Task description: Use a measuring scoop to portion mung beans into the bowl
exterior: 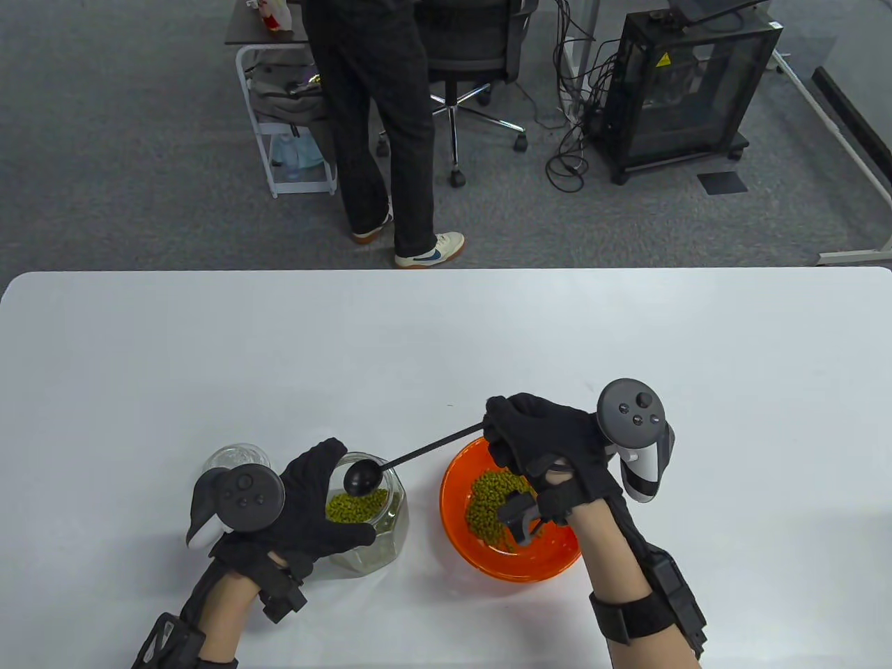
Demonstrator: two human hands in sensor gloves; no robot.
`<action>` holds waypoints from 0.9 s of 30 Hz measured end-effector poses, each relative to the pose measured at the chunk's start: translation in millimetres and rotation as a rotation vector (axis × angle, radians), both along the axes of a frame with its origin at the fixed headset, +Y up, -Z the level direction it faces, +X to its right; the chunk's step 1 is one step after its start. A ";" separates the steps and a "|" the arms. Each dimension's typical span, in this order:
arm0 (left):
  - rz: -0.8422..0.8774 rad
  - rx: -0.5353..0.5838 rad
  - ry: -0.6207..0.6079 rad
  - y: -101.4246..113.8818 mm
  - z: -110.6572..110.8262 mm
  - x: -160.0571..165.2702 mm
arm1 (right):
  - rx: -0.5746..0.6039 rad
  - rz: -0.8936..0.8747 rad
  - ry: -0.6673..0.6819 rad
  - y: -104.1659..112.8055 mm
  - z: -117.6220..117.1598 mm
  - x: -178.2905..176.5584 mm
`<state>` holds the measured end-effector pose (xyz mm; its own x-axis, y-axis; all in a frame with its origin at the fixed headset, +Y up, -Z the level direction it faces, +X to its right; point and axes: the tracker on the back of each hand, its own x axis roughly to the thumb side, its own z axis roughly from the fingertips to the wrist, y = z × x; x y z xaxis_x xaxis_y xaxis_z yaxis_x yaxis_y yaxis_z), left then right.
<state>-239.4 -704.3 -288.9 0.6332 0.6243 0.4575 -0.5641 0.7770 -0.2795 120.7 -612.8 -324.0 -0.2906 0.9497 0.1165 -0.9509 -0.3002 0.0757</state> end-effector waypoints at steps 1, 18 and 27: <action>0.000 0.000 0.000 -0.1 0.0 0.0 | 0.003 0.017 0.003 0.5 0.1 -3.3; 0.002 0.001 0.001 -0.2 0.2 0.0 | 0.181 0.390 0.031 12.7 8.0 -79.9; 0.002 0.001 0.000 -0.2 0.4 0.2 | 0.212 0.447 0.068 11.8 12.4 -113.1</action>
